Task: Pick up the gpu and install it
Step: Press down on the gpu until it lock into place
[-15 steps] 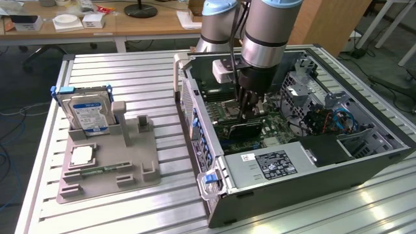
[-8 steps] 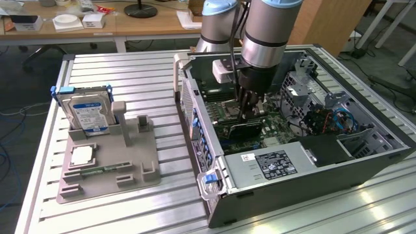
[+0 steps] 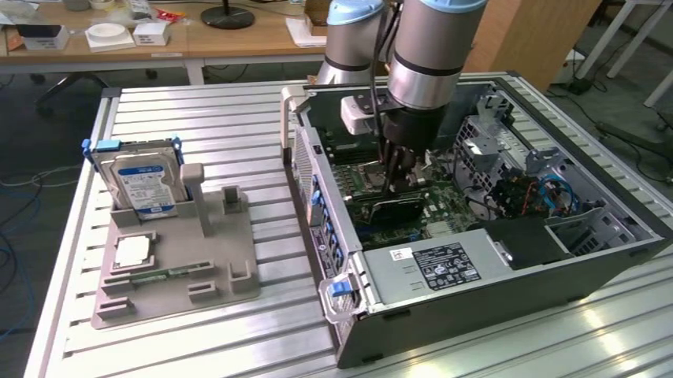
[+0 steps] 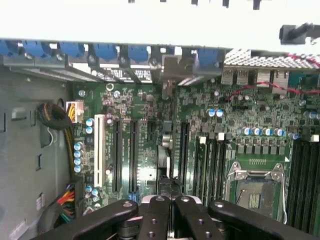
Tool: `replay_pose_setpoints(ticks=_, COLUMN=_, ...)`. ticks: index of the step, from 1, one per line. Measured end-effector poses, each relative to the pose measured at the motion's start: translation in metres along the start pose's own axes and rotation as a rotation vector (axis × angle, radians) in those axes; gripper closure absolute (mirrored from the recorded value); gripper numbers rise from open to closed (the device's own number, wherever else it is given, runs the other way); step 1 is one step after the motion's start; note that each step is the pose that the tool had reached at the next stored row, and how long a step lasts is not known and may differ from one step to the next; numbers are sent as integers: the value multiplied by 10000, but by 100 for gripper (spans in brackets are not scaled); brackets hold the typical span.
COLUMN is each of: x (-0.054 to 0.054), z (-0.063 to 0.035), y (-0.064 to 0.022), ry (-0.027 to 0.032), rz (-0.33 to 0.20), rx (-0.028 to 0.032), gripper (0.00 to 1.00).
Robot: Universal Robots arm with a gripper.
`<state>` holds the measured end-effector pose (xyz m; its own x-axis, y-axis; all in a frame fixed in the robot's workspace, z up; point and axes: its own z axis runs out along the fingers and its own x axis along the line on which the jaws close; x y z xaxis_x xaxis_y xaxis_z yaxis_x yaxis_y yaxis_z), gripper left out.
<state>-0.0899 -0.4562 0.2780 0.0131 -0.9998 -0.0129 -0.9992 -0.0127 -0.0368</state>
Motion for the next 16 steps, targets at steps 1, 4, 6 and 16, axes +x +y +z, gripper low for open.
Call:
replay_pose_setpoints(ticks=1, x=4, z=0, y=13, ry=-5, rz=0, rx=0, gripper=90)
replay_pose_setpoints(ticks=4, x=5, z=-1, y=54, ry=-15, rz=0, rx=0, gripper=90)
replay_pose_setpoints(ticks=6, x=5, z=-2, y=104, ry=-19, rz=4, rx=0, gripper=90)
replay_pose_setpoints(ticks=16, x=4, z=-2, y=215, ry=-26, rz=18, rx=-706, gripper=90)
